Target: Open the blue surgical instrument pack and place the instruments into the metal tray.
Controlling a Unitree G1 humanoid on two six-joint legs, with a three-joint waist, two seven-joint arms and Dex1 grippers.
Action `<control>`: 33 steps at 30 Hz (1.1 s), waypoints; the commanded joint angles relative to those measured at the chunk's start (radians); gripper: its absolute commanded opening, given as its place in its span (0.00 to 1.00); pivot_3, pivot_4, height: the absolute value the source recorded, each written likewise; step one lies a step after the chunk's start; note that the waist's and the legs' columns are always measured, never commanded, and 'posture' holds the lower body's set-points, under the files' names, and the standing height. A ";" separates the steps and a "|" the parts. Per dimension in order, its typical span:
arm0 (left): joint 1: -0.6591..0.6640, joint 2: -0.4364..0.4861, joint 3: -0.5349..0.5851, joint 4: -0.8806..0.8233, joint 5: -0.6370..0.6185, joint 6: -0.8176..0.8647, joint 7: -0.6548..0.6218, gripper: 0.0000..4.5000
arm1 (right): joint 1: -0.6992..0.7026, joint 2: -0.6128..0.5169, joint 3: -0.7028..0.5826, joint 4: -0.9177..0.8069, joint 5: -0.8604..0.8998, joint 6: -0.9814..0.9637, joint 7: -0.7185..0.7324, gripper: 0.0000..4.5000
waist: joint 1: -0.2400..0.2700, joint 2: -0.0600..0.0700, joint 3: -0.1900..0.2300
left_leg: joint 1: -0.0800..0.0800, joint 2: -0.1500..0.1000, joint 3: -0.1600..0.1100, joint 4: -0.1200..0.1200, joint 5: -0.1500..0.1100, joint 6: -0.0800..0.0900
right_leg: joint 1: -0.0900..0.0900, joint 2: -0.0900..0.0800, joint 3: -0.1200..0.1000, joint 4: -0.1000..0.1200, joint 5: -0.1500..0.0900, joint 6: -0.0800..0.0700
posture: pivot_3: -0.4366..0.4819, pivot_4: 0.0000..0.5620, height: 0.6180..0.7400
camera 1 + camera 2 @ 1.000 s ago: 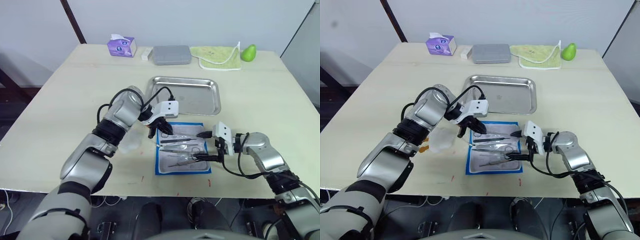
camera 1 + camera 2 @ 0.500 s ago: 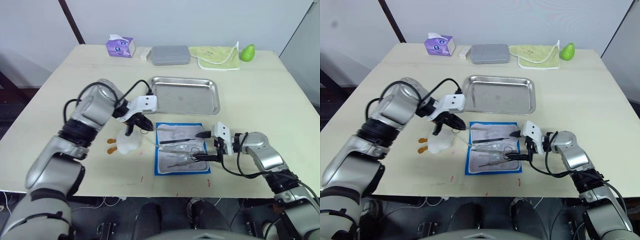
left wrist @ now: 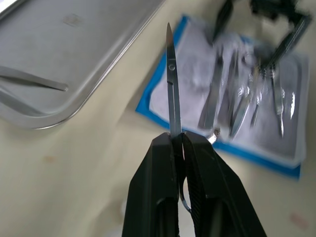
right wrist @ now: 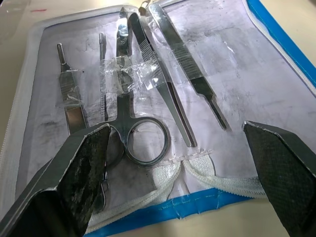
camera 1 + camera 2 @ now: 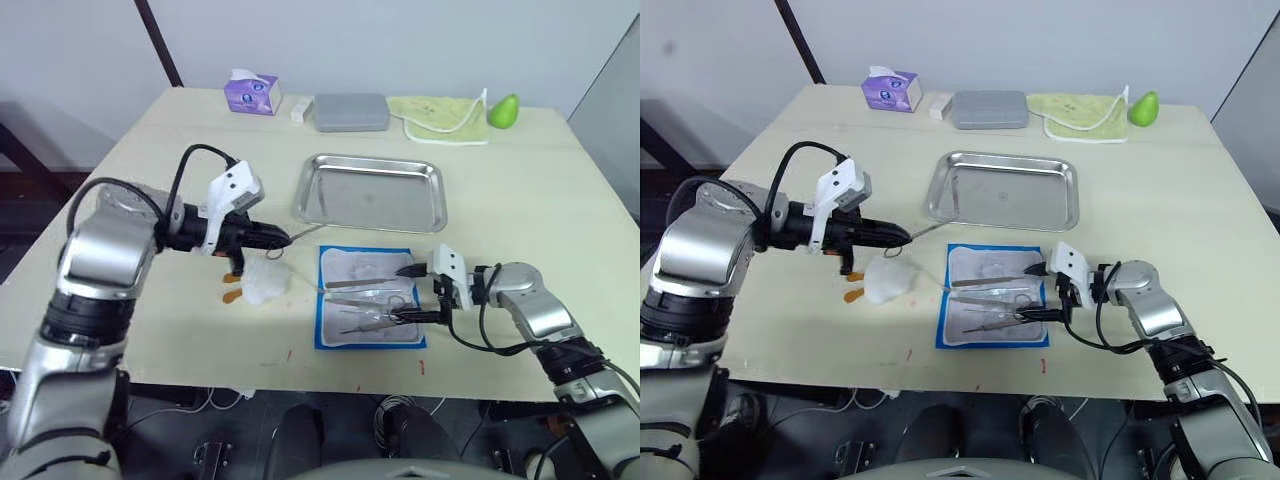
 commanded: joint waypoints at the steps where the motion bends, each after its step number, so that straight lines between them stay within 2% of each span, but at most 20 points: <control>1: -0.027 -0.124 0.087 -0.086 0.001 0.144 0.237 0.01 | 0.054 -0.011 0.070 0.098 -0.060 0.036 0.024 1.00 | 0.000 -0.001 -0.001 | 0.000 0.000 0.000 0.000 0.000 0.000 | 0.000 0.000 0.000 0.000 0.000 0.000 | 0.48 0.27 1.00; 4: -0.076 -0.290 0.112 -0.102 0.071 0.216 0.484 0.01 | 0.053 -0.008 0.057 0.086 -0.046 0.039 0.026 1.00 | 0.001 -0.001 -0.001 | 0.000 -0.001 0.000 0.000 0.000 0.000 | 0.001 0.000 0.000 0.000 0.000 0.000 | 0.48 0.27 1.00; 6: -0.110 -0.380 0.121 -0.084 0.097 0.247 0.600 0.01 | 0.055 -0.008 0.052 0.077 -0.041 0.042 0.029 1.00 | 0.003 -0.001 -0.001 | 0.000 -0.001 -0.001 0.000 0.000 0.000 | 0.001 0.000 0.000 0.000 0.000 0.000 | 0.48 0.27 1.00; 10: -0.161 -0.558 0.129 0.023 0.147 0.209 0.811 0.01 | 0.061 -0.007 0.039 0.057 -0.032 0.039 0.032 1.00 | 0.004 0.000 -0.001 | 0.000 -0.002 -0.002 0.000 0.000 0.000 | 0.002 0.000 0.000 -0.001 0.001 0.000 | 0.48 0.27 1.00; 14: -0.196 -0.606 0.100 0.185 0.174 0.101 0.905 0.01 | 0.069 -0.009 0.025 0.040 -0.019 0.034 0.039 1.00 | 0.002 0.002 -0.001 | 0.000 -0.002 -0.002 0.000 0.000 0.000 | 0.002 0.000 0.000 -0.001 0.001 0.000 | 0.48 0.27 1.00; 22: -0.301 -0.652 0.057 0.567 0.189 -0.161 0.993 0.01 | 0.088 -0.001 0.009 0.038 -0.002 0.006 0.037 1.00 | 0.003 0.002 0.000 | -0.001 -0.003 -0.002 0.000 0.000 0.000 | 0.001 -0.001 -0.001 -0.001 0.001 0.000 | 0.48 0.27 1.00; 33: -0.450 -0.727 0.068 0.914 0.187 -0.343 1.117 0.01 | 0.095 0.011 0.013 0.039 -0.009 -0.001 0.032 1.00 | 0.001 0.002 0.000 | -0.002 -0.003 -0.004 0.000 0.000 0.000 | 0.001 -0.001 -0.002 -0.002 0.001 0.001 | 0.48 0.27 1.00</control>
